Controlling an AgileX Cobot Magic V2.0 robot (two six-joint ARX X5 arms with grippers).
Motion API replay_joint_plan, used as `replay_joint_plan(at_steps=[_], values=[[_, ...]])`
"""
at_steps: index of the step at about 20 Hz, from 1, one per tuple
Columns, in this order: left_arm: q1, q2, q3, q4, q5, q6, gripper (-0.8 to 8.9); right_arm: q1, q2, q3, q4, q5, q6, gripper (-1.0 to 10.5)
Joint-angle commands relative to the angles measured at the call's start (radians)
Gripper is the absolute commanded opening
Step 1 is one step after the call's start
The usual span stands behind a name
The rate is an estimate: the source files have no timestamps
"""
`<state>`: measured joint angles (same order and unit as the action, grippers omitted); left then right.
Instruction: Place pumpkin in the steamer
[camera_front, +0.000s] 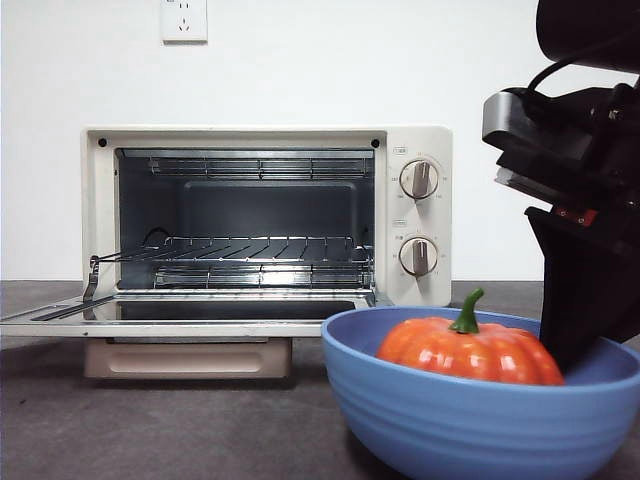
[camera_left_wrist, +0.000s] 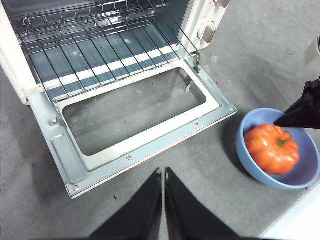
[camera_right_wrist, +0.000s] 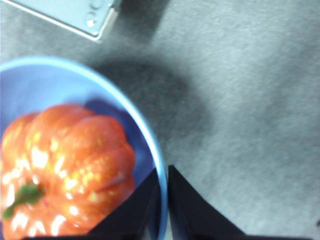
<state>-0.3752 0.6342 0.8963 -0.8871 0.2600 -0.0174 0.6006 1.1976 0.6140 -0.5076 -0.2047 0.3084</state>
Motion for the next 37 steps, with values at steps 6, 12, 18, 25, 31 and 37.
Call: replay_joint_plan(at_steps=[6, 12, 18, 25, 31, 37], values=[[-0.003, 0.006, 0.005, 0.012, -0.001, 0.0, 0.15, 0.076, -0.042, 0.102, -0.023, -0.001, 0.086, 0.1], [-0.003, 0.006, 0.005, 0.013, -0.001, 0.002, 0.15, 0.107, 0.07, 0.349, -0.071, 0.076, 0.107, 0.1], [-0.003, 0.006, 0.005, 0.013, -0.001, 0.002, 0.15, 0.105, 0.334, 0.663, -0.119, 0.132, 0.127, 0.1], [-0.003, 0.006, 0.005, 0.012, -0.001, 0.003, 0.15, 0.103, 0.555, 0.904, -0.146, 0.185, 0.214, 0.1], [-0.003, 0.006, 0.005, 0.011, -0.001, 0.006, 0.15, 0.091, 0.626, 0.95, -0.108, 0.24, 0.284, 0.1], [-0.003, 0.006, 0.005, 0.011, -0.001, 0.006, 0.15, 0.056, 0.646, 0.95, -0.09, 0.267, 0.309, 0.1]])
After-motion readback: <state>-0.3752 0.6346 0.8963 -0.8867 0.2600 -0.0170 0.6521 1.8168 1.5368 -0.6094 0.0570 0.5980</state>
